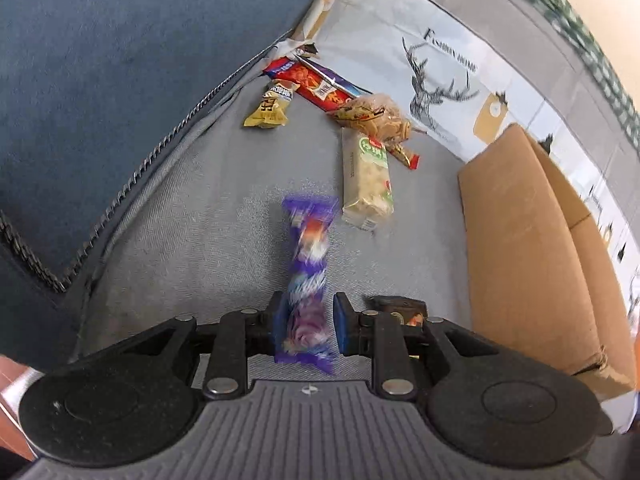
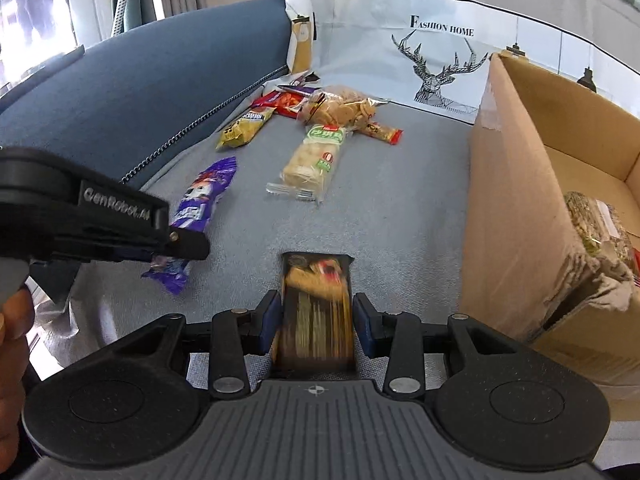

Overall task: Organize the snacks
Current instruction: 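Grasp the dark biscuit packet with the right tool while the left holds the purple bar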

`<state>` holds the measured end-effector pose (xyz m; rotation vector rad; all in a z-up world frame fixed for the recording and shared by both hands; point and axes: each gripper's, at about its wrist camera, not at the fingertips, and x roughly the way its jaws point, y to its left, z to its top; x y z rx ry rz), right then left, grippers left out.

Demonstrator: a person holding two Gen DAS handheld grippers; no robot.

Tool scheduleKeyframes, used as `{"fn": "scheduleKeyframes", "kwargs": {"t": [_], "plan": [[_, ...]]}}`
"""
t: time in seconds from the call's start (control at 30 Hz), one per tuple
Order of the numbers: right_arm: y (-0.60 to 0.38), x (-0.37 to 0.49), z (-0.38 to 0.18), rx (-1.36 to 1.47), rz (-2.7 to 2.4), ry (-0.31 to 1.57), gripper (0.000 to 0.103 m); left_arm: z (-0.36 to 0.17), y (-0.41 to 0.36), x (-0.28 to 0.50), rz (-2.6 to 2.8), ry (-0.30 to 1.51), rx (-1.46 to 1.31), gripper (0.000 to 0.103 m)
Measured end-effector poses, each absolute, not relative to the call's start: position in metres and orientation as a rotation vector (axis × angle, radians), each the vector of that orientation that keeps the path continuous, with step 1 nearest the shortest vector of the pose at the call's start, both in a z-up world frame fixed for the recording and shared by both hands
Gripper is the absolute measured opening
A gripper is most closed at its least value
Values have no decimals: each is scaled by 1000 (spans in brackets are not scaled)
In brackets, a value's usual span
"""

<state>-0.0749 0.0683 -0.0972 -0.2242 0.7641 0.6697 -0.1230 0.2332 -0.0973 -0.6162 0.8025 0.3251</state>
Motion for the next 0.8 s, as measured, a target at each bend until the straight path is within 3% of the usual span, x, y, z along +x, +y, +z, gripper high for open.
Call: {"fn": "scheduleKeyframes", "kwargs": {"t": [0.17, 0.27, 0.43, 0.57, 0.8], "plan": [[67, -75, -98, -222, 668, 760, 42, -108, 223, -131, 362, 770, -668, 28], [65, -72, -98, -205, 661, 768, 42, -100, 222, -133, 363, 728, -640, 37], [65, -70, -100, -199, 665, 780, 46, -107, 229, -135, 387, 724, -696, 37], [65, -72, -103, -219, 683, 778, 47, -108, 231, -136, 392, 693, -740, 46], [61, -67, -104, -211, 683, 789, 47, -112, 229, -126, 397, 685, -736, 52]]}}
